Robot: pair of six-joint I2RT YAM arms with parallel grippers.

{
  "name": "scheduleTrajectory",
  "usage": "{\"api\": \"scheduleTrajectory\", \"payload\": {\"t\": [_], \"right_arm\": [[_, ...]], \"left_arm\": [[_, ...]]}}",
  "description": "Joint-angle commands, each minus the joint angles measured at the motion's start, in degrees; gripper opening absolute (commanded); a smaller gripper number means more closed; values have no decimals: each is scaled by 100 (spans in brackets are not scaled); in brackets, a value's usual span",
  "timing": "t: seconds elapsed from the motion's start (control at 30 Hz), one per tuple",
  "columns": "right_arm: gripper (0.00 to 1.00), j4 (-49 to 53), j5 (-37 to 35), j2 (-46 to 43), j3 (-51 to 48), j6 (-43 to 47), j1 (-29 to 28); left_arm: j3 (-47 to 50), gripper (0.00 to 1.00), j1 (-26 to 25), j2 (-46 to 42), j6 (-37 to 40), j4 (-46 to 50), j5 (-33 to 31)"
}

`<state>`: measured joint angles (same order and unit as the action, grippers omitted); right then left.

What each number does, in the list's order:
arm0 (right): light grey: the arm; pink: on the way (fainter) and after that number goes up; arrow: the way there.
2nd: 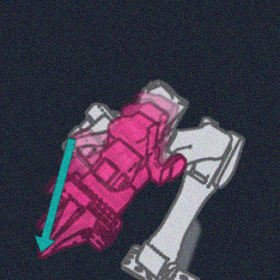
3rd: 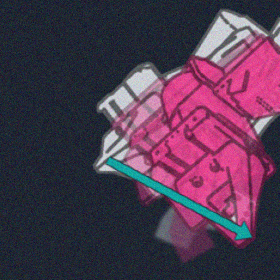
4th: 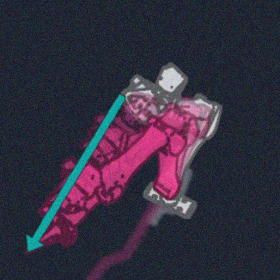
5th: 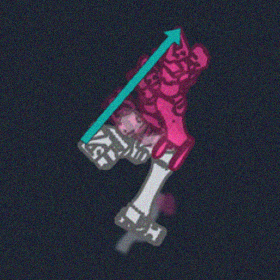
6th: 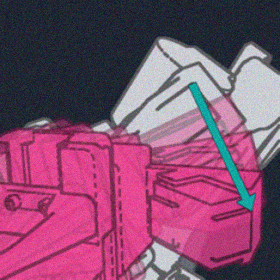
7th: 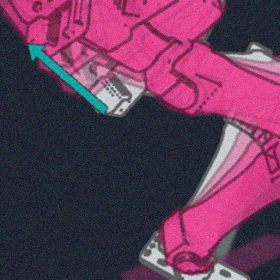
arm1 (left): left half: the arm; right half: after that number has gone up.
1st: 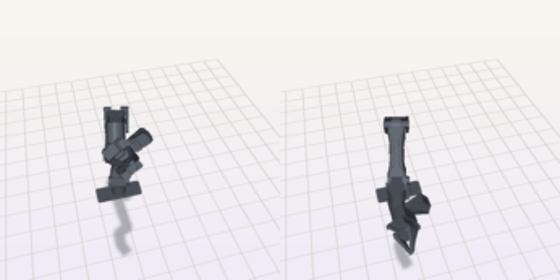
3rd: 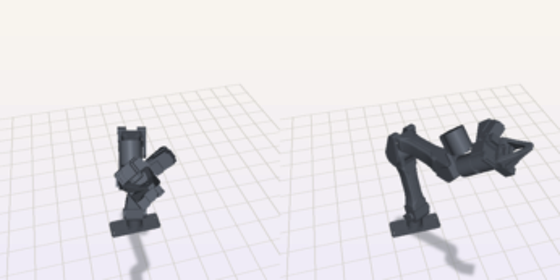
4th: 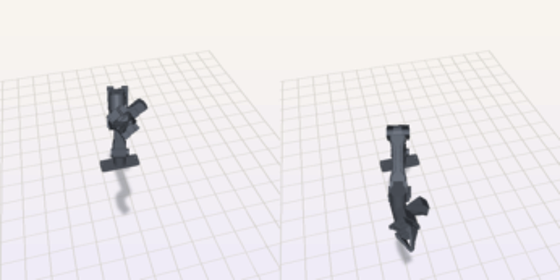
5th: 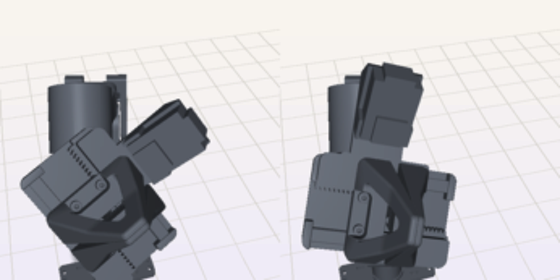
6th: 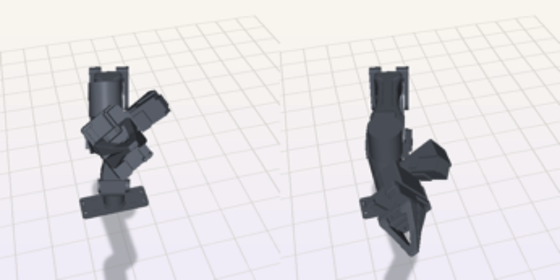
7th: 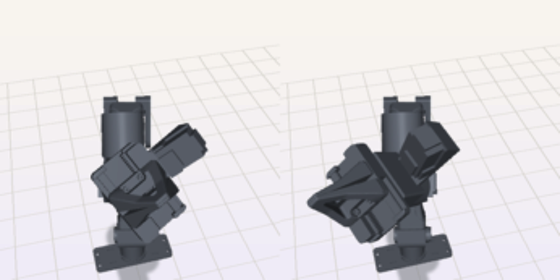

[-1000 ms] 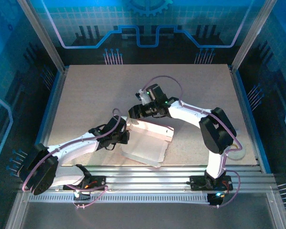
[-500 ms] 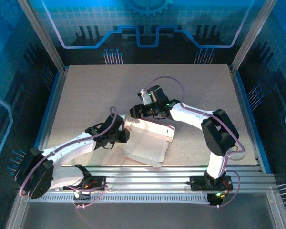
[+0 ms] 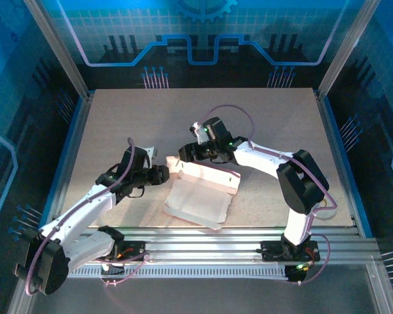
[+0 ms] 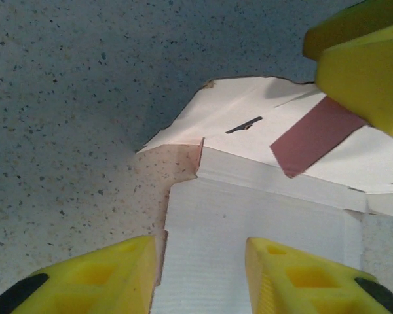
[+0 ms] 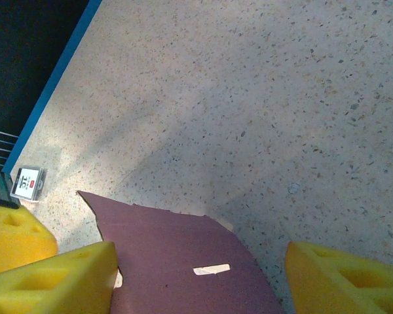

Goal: Fold the paper box

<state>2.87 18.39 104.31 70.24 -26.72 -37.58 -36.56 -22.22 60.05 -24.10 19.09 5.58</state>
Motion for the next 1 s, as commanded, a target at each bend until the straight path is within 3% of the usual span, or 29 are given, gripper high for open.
{"api": "scheduleTrajectory", "payload": {"t": [0.0,0.03,0.13,0.27,0.97], "right_arm": [[69,144,-100,-136,-107,116,-21],[69,146,-97,-137,-107,115,-19],[69,135,-81,-137,-116,108,-25],[69,120,-59,-145,-124,104,-25],[68,187,-50,-165,-97,134,22]], "left_arm": [[-362,44,60,279,359,-44,111],[-420,49,68,363,426,-54,93],[-539,50,151,560,575,-211,213],[-681,62,217,775,688,-410,267],[-1317,56,350,1840,1407,-669,616]]}}
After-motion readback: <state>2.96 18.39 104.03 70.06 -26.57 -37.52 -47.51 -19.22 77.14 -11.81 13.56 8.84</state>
